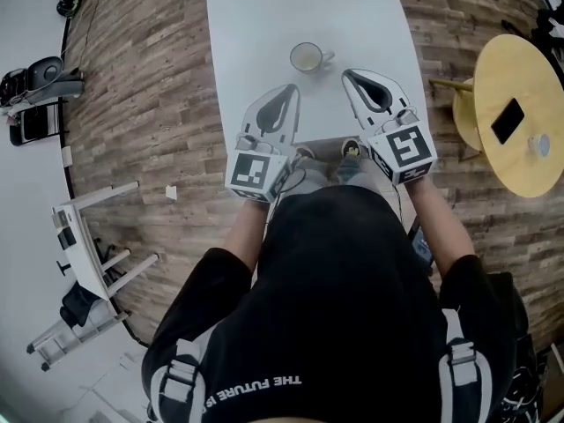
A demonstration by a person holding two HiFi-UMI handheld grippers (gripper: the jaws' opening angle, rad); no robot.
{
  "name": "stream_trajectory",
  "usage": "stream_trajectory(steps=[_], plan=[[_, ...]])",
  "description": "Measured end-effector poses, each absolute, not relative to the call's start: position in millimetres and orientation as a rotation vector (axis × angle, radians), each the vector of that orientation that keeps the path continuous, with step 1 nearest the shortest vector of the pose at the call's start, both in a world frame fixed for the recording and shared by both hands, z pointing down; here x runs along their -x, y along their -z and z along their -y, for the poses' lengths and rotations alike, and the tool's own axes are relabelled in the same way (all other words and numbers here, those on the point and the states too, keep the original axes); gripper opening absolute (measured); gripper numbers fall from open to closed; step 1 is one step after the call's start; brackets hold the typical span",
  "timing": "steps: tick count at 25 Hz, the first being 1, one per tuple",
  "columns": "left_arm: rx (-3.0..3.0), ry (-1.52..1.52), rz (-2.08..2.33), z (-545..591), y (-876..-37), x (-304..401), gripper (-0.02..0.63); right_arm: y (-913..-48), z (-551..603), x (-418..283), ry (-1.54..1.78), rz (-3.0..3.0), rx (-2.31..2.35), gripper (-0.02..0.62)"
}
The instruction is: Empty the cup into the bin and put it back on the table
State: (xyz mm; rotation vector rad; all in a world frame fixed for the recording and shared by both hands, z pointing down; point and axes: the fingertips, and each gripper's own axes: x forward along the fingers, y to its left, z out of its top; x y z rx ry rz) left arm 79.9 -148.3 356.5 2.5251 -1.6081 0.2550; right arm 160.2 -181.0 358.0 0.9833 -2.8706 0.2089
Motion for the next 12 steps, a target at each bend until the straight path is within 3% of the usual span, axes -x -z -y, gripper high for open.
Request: stream_trajectory(steps=[7,8,10,12], plan=[[-2.538,-0.311,1.612,176.6,-400.7,-53.8,0.028,-393.0,211.0,-143.3,-0.255,2.792,-1.001,0.017],[-2.526,-0.326,1.603,180.5,-409.5,-51.2,0.072,-401.3,215.7,-142.2,-0.273,2.776,-1.003,0.017],[-2.490,-0.355,1.554,187.7,-430.8,-48.0,0.280,-418.1,225.3,-140.6,-0.308,2.743,-1.006,0.018],[-2.490,-0.381,1.514,194.9,-450.8,-44.5,0.304,-438.4,235.3,-136.2,-0.332,2.702,-0.999,0.020]])
